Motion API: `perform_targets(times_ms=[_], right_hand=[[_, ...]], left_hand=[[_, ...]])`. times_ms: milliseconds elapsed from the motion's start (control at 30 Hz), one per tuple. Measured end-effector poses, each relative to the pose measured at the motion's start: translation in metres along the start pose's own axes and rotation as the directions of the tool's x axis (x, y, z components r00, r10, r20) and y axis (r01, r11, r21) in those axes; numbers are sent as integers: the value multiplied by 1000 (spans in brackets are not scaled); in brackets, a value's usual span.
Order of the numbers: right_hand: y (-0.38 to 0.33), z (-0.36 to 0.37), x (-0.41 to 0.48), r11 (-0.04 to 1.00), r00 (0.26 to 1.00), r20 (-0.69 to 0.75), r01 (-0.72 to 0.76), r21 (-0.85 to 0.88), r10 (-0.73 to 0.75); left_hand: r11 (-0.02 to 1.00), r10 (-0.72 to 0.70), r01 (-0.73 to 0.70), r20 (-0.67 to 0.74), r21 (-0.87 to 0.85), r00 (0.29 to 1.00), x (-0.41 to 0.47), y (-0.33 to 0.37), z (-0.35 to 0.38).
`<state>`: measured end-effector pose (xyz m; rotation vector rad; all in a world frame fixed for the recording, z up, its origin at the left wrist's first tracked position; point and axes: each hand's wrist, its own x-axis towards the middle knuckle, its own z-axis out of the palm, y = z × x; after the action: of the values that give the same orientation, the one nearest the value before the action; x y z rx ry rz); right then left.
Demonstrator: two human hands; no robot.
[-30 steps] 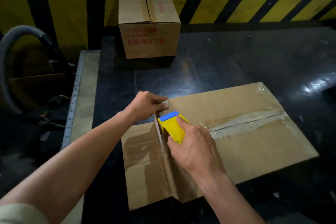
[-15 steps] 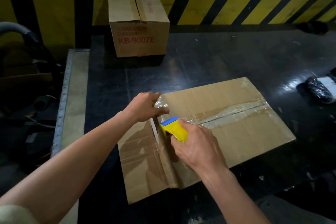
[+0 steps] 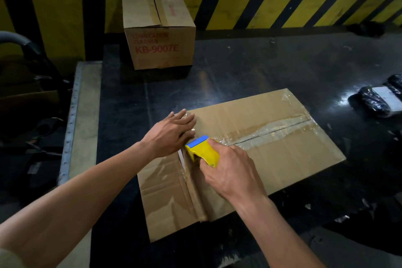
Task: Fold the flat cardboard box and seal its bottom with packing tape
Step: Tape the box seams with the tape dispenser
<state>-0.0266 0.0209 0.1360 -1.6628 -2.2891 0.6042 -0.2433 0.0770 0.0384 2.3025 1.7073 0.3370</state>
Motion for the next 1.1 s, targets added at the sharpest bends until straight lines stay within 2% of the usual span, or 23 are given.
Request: perform_targets(times_ms=[433, 567, 633, 700, 800, 1100], right_hand=[[6, -14, -32, 1000, 999, 43, 5, 13, -6], [3, -7, -32, 997, 996, 81, -34, -71, 40], [5, -7, -30, 997, 995, 79, -50, -66, 55], [7, -9, -28, 997, 997, 65, -46, -54, 50], [7, -10, -26, 998, 996, 76, -40, -48, 44], [13, -20, -44, 1000, 998, 63, -2, 20, 1]], left_hand=[[997, -57, 51, 100, 61, 993, 3, -1, -5], [981, 58, -64, 38, 181, 998, -1, 7, -6], [982, 138, -137, 2, 126, 990, -9, 11, -4], [977, 190, -194, 49, 94, 981, -16, 12, 2], [976, 194, -204, 123, 72, 973, -21, 8, 9], [976, 171, -189, 153, 111, 973, -17, 9, 6]])
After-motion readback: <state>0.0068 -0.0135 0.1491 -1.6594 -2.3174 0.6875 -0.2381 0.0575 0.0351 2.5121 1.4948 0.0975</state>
